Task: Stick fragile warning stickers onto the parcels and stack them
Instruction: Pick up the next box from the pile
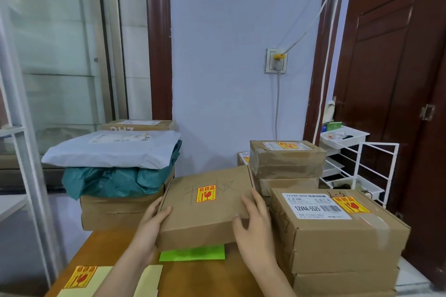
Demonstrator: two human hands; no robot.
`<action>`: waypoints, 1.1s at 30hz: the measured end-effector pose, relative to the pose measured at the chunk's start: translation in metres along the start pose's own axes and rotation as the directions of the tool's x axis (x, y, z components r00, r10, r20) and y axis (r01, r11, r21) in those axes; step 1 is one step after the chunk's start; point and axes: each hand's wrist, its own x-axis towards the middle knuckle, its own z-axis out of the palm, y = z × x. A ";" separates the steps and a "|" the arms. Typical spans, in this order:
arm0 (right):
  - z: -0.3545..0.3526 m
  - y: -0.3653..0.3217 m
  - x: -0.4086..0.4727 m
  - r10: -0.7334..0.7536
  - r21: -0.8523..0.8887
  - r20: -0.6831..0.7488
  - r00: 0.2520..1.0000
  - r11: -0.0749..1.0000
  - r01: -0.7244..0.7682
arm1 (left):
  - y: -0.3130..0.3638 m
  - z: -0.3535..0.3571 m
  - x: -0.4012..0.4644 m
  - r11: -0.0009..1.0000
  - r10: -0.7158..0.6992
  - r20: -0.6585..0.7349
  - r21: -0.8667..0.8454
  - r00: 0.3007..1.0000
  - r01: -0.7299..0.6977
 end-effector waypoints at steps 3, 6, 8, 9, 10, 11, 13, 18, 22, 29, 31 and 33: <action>0.008 0.004 0.007 0.001 -0.023 -0.038 0.999 1.000 -0.002 | -0.002 0.001 0.005 0.996 0.077 0.017 0.048 0.997 -0.078; 0.014 0.008 0.013 -0.004 -0.005 -0.063 0.998 1.000 0.004 | -0.006 -0.001 0.012 0.988 0.139 0.004 0.071 0.990 -0.139; 0.019 0.010 0.017 -0.001 0.026 -0.088 0.996 1.000 0.003 | -0.007 -0.001 0.019 0.986 0.159 -0.020 0.062 0.987 -0.158; 0.021 0.012 0.018 0.014 0.039 -0.101 0.995 0.999 -0.010 | -0.008 0.000 0.023 0.985 0.164 -0.037 0.055 0.986 -0.162; 0.023 0.014 0.021 0.039 0.044 -0.110 0.993 0.998 -0.035 | -0.009 0.000 0.026 0.985 0.167 -0.059 0.047 0.984 -0.164; 0.025 0.016 0.023 0.073 0.047 -0.114 0.991 0.997 -0.068 | -0.010 0.000 0.030 0.986 0.166 -0.077 0.035 0.983 -0.163; 0.029 0.019 0.030 0.150 0.075 -0.115 0.982 0.987 -0.142 | -0.012 -0.001 0.036 0.987 0.160 -0.116 0.017 0.980 -0.159; 0.036 0.026 0.049 0.315 0.217 -0.148 0.937 0.935 -0.280 | -0.016 0.006 0.041 0.988 0.149 -0.151 -0.014 0.977 -0.153; 0.044 0.037 0.056 0.449 0.381 -0.186 0.874 0.853 -0.358 | -0.020 0.012 0.049 0.985 0.166 -0.202 -0.012 0.965 -0.172; 0.062 0.053 0.063 0.632 0.614 -0.179 0.754 0.671 -0.416 | -0.032 0.020 0.066 0.981 0.179 -0.258 -0.030 0.949 -0.194; 0.067 0.057 0.064 0.656 0.645 -0.179 0.734 0.641 -0.416 | -0.037 0.022 0.071 0.983 0.173 -0.292 -0.016 0.941 -0.185; 0.070 0.059 0.066 0.680 0.678 -0.173 0.713 0.607 -0.414 | -0.043 0.022 0.078 0.985 0.169 -0.331 0.017 0.928 -0.173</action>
